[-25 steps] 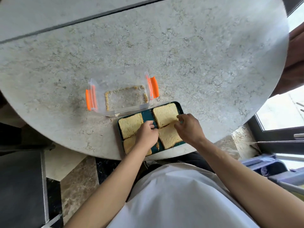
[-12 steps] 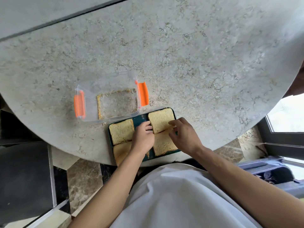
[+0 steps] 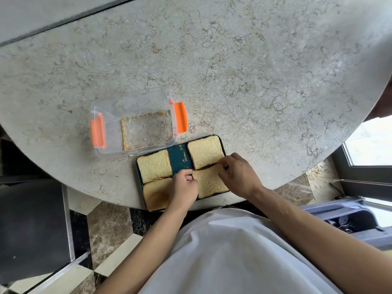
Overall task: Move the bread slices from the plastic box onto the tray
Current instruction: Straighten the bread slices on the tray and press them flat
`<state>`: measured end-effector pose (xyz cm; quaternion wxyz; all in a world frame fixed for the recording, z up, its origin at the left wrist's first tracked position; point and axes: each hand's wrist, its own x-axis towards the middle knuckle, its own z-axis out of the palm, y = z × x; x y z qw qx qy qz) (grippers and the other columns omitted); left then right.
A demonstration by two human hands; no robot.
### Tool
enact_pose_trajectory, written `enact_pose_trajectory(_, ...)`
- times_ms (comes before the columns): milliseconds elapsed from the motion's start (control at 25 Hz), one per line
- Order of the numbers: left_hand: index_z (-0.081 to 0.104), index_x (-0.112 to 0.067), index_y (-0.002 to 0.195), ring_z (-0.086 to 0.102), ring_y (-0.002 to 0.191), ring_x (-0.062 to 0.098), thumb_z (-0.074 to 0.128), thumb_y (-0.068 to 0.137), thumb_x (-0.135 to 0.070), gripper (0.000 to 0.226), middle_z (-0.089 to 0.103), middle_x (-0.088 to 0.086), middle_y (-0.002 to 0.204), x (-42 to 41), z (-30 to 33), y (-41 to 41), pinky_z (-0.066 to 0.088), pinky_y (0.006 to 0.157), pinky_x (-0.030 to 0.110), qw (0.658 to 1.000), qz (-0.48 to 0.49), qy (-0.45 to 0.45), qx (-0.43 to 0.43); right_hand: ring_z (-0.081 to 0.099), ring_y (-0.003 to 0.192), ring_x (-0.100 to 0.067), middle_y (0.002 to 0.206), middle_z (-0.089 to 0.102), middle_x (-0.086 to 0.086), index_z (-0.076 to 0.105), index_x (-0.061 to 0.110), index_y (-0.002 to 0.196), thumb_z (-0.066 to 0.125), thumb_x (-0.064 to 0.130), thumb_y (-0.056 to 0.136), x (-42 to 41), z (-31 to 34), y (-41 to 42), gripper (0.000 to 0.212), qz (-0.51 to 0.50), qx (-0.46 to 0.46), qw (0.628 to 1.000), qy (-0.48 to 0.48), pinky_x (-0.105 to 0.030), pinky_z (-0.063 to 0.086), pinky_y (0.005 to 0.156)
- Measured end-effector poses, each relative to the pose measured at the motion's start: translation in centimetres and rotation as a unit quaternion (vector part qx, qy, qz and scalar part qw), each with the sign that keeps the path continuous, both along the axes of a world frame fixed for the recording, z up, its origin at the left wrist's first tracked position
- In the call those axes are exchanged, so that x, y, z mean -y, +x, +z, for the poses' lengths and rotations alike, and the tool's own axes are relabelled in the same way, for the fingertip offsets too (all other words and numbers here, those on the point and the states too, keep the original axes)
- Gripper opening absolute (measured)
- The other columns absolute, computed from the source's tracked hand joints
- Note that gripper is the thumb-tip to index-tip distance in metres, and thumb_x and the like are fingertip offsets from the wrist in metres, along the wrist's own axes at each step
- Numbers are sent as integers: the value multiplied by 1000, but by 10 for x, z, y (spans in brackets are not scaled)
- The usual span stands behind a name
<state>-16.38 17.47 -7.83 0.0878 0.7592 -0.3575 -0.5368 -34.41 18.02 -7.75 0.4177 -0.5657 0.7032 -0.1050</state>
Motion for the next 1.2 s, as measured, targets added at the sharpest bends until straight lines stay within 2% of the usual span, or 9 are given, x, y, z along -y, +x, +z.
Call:
enact_pose_trajectory(280, 60, -12, 127, 69, 95, 23, 54, 89, -3, 39, 65, -1, 101, 3, 1, -6, 57, 93, 49, 999, 37, 7, -37, 66, 92, -30, 116, 57, -9, 60, 13, 128, 51, 27, 94, -6, 1, -3, 37, -11, -26, 1000, 7, -42, 53, 84)
enact_pose_trajectory(480, 58, -7, 131, 68, 96, 22, 52, 91, 2, 41, 65, 3, 103, -1, 0, -3, 60, 90, 43, 994, 73, 31, -74, 62, 88, -27, 113, 54, -8, 60, 9, 124, 52, 23, 91, -7, 2, -1, 37, 26, -30, 999, 14, -39, 52, 81)
enact_pose_trajectory(720, 59, -16, 128, 68, 100, 21, 56, 92, -12, 36, 68, 1, 108, 2, 4, 6, 56, 95, 46, 998, 18, 10, -60, 62, 99, -27, 117, 55, -9, 58, 9, 130, 52, 20, 90, -6, 6, 2, 42, 28, -34, 999, 0, -37, 51, 87)
enact_pose_trajectory(760, 59, -19, 127, 68, 98, 19, 55, 92, -15, 36, 69, -3, 107, 2, 5, 10, 56, 93, 44, 999, -2, -8, -48, 60, 103, -28, 118, 56, -10, 58, 8, 131, 53, 19, 90, -5, 8, 5, 42, 39, -39, 998, -13, -38, 50, 89)
enact_pose_trajectory(840, 59, -22, 126, 66, 91, 9, 54, 91, -17, 36, 69, -10, 103, 1, 7, 18, 55, 81, 29, 997, -42, -55, -21, 55, 111, -31, 121, 55, -13, 57, 8, 132, 55, 19, 90, -1, 10, 11, 43, 66, -55, 996, -37, -42, 48, 94)
enact_pose_trajectory(920, 60, -21, 126, 62, 87, 0, 54, 92, -15, 35, 70, -7, 108, -2, 10, 29, 46, 70, 16, 990, -83, -111, 20, 50, 117, -33, 128, 52, -14, 55, 9, 135, 56, 20, 90, 3, 13, 23, 46, 101, -77, 990, -55, -43, 45, 99)
enact_pose_trajectory(1000, 60, -17, 128, 61, 99, 9, 55, 92, -13, 37, 66, 1, 120, -5, 12, 43, 47, 80, 21, 968, -137, -191, 87, 44, 126, -35, 138, 47, -16, 50, 10, 140, 55, 24, 92, 9, 15, 34, 50, 134, -97, 983, -75, -44, 41, 105)
enact_pose_trajectory(1080, 58, -10, 132, 54, 120, 23, 56, 90, -10, 42, 59, 8, 131, -4, 12, 57, 47, 98, 36, 930, -199, -267, 155, 34, 138, -37, 150, 39, -19, 43, 11, 145, 53, 31, 95, 15, 13, 45, 55, 165, -116, 975, -95, -47, 32, 114)
enact_pose_trajectory(1200, 51, -2, 139, 38, 140, 35, 60, 89, -11, 52, 47, 19, 147, 4, 10, 79, 30, 118, 47, 884, -288, -299, 214, 11, 151, -37, 163, 21, -19, 29, 15, 153, 41, 44, 98, 22, 4, 59, 63, 204, -147, 963, -97, -52, 13, 122)
